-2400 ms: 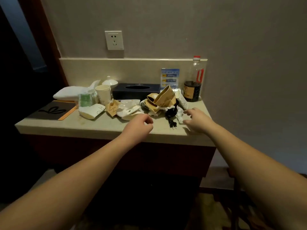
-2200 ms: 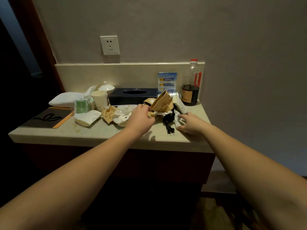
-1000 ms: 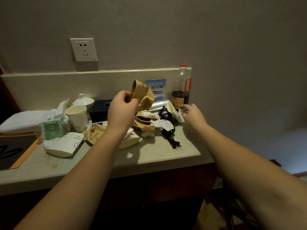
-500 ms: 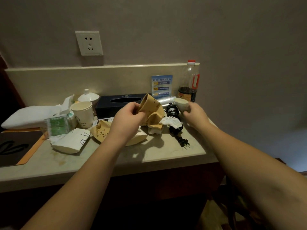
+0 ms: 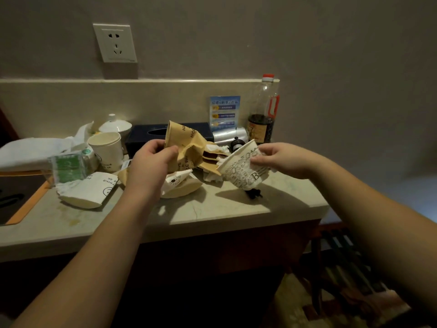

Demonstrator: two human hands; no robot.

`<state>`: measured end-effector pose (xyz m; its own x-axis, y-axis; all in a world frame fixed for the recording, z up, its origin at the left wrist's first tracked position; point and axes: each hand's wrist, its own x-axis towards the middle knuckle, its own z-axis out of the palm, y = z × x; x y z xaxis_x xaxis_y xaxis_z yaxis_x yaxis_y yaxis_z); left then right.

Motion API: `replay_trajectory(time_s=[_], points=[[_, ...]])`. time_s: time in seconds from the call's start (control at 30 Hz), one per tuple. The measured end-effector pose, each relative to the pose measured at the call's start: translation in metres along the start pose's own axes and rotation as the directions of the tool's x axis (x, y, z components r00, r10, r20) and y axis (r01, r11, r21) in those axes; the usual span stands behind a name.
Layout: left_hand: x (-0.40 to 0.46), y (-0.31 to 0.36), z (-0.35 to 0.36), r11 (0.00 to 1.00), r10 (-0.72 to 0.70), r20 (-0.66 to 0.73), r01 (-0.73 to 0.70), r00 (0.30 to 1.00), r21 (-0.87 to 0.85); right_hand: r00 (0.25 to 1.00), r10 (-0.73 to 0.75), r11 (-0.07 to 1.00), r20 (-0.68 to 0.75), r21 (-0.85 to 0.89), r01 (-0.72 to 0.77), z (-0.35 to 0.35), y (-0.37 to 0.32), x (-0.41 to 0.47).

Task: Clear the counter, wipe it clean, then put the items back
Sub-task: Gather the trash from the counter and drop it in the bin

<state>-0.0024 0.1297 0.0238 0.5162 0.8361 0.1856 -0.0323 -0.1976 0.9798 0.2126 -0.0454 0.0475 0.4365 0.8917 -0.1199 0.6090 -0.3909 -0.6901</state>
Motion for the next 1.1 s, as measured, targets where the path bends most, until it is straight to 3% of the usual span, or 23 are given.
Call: replay_trajectory(time_s=[0.27, 0.5, 0.67, 0.77, 0.9, 1.0, 1.1], points=[[0.000, 0.000, 0.005, 1.000, -0.009, -0.009, 0.009, 1.000, -0.001, 0.985, 0.102, 0.980, 0.141, -0.186, -0.075, 0.004, -0.021, 0.044], [0.001, -0.001, 0.003, 0.999, -0.025, 0.002, 0.025, 1.000, -0.025, 0.983, 0.127, 0.971, 0.134, -0.219, -0.096, 0.011, -0.022, 0.055], [0.004, -0.001, -0.001, 0.999, -0.020, 0.016, 0.021, 1.000, -0.041, 0.991, 0.088, 0.989, 0.096, -0.127, -0.076, 0.009, -0.023, 0.045], [0.006, 0.000, -0.002, 0.998, -0.026, 0.030, 0.027, 0.999, -0.053, 0.999, 0.022, 0.999, 0.027, -0.043, -0.021, 0.003, -0.028, 0.025], [0.009, -0.002, 0.000, 0.993, -0.053, 0.062, 0.059, 0.997, -0.103, 0.985, -0.033, 0.991, -0.169, 0.119, 0.054, 0.001, -0.024, -0.005], [0.006, -0.004, 0.006, 0.986, -0.070, 0.103, 0.084, 0.992, -0.145, 0.934, -0.033, 0.946, -0.355, 0.291, 0.144, 0.012, -0.009, -0.023], [-0.002, -0.005, 0.019, 0.984, -0.071, 0.163, 0.096, 0.984, -0.153, 0.850, 0.070, 0.842, -0.522, 0.488, 0.230, 0.030, 0.005, -0.037]])
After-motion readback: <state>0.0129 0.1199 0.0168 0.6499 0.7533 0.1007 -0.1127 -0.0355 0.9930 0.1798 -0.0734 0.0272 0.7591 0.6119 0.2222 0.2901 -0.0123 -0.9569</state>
